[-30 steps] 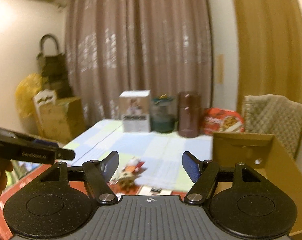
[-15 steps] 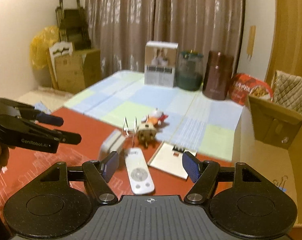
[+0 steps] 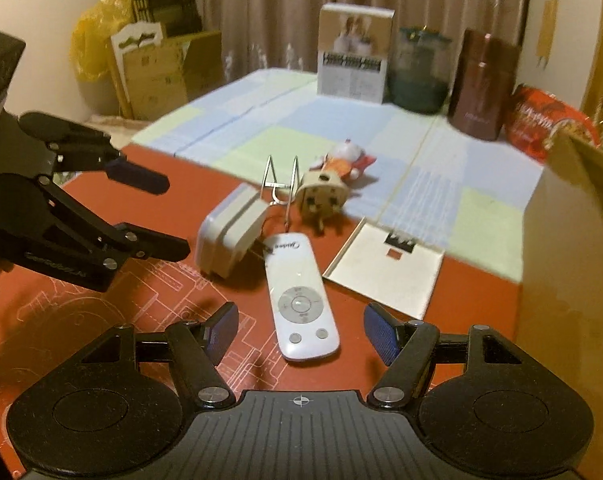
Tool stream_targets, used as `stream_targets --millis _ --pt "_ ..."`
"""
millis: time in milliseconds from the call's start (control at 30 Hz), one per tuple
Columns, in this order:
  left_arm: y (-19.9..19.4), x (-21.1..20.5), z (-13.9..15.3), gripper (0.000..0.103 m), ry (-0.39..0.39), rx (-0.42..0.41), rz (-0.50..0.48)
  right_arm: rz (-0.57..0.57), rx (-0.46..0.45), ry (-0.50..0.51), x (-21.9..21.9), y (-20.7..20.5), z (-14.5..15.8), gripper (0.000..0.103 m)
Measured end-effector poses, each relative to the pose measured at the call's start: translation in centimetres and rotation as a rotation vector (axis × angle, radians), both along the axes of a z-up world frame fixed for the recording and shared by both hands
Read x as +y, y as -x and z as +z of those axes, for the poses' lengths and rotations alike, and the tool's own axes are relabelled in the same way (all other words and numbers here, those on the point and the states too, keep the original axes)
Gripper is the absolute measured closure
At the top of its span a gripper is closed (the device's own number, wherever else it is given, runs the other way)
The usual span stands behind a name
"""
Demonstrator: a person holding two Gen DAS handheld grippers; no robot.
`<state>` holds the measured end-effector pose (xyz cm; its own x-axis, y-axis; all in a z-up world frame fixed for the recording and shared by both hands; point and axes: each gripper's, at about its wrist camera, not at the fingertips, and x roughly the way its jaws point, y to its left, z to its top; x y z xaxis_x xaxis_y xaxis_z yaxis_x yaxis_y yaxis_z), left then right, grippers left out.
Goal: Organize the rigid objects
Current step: 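Reach the left tool to the white square night light while the right tool grasps the white Midea remote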
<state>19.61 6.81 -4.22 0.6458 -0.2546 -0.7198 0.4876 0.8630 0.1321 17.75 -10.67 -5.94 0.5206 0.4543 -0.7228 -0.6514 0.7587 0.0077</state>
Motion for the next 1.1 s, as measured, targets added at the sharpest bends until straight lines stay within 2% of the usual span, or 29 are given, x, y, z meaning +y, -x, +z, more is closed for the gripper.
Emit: stream_targets --millis 233,300,433,500,567,833,1100 --pt "-1.7 0.7 -1.0 0.042 0.014 0.025 -0.063 -0.019 0.076 0.009 1.0 -3.1 -2.8 0.039" --pt "-2.1 0.9 -1.2 0.042 0.027 0.033 -0.09 -0.018 0.082 0.012 1.1 -3.5 -3.2 0.046" --pt "-2.9 0.9 -2.0 0.042 0.047 0.051 -0.145 0.002 0.059 0.023 1.3 -3.5 -3.5 0.051" --pt "-3.3 0.8 -2.4 0.042 0.05 0.061 -0.164 0.021 0.056 0.029 1.4 -3.3 -3.4 0.062" --pt "-3.6 0.9 -2.7 0.042 0.065 0.068 -0.174 0.014 0.069 0.044 1.4 -3.2 -3.2 0.065" --pt "-5.2 1.2 -3.6 0.034 0.133 0.062 -0.22 -0.078 0.118 0.035 0.1 -3.3 -2.8 0.066" --pt "-6.0 0.5 -3.6 0.036 0.17 0.07 -0.242 -0.096 0.119 0.034 0.1 -3.0 -2.8 0.066"
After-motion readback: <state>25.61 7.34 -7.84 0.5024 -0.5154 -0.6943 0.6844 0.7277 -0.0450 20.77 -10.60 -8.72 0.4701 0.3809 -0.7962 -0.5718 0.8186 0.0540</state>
